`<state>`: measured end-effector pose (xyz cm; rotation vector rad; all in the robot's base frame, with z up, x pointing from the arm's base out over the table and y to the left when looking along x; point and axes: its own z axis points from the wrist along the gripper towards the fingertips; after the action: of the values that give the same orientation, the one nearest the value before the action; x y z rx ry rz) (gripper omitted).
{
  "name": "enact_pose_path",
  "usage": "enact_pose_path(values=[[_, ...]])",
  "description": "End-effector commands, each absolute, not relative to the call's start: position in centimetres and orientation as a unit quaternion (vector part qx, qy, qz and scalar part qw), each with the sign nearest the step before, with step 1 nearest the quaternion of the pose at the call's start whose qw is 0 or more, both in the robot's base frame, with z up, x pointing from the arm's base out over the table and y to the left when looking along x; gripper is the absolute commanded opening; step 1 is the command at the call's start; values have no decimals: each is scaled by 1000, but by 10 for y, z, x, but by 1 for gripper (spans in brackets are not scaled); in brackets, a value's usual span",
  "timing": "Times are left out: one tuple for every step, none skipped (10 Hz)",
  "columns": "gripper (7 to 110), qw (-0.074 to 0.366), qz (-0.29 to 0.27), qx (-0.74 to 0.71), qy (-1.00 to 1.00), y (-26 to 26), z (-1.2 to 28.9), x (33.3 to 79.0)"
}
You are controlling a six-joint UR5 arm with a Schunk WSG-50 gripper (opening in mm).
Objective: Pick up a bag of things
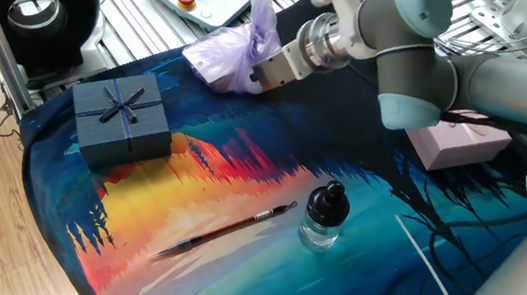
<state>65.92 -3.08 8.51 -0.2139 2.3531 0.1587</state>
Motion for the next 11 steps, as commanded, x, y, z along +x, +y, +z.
enact_pose_path(values=[[66,399,61,-96,910,-55,99,671],[66,400,59,-102,909,-66,98,673],[66,410,72,-107,903,-64,98,678],[66,421,83,-107,897,-60,98,685],[66,427,85,-104,894,-60,96,690],[66,430,83,-100,893,-62,93,696],[66,430,78,-104,893,-64,91,698],[66,430,79,-107,893,-65,91,698],[66,432,83,-107,891,-64,92,699],[66,434,86,-110,890,-63,93,701],[66,438,89,-113,888,-60,93,705]])
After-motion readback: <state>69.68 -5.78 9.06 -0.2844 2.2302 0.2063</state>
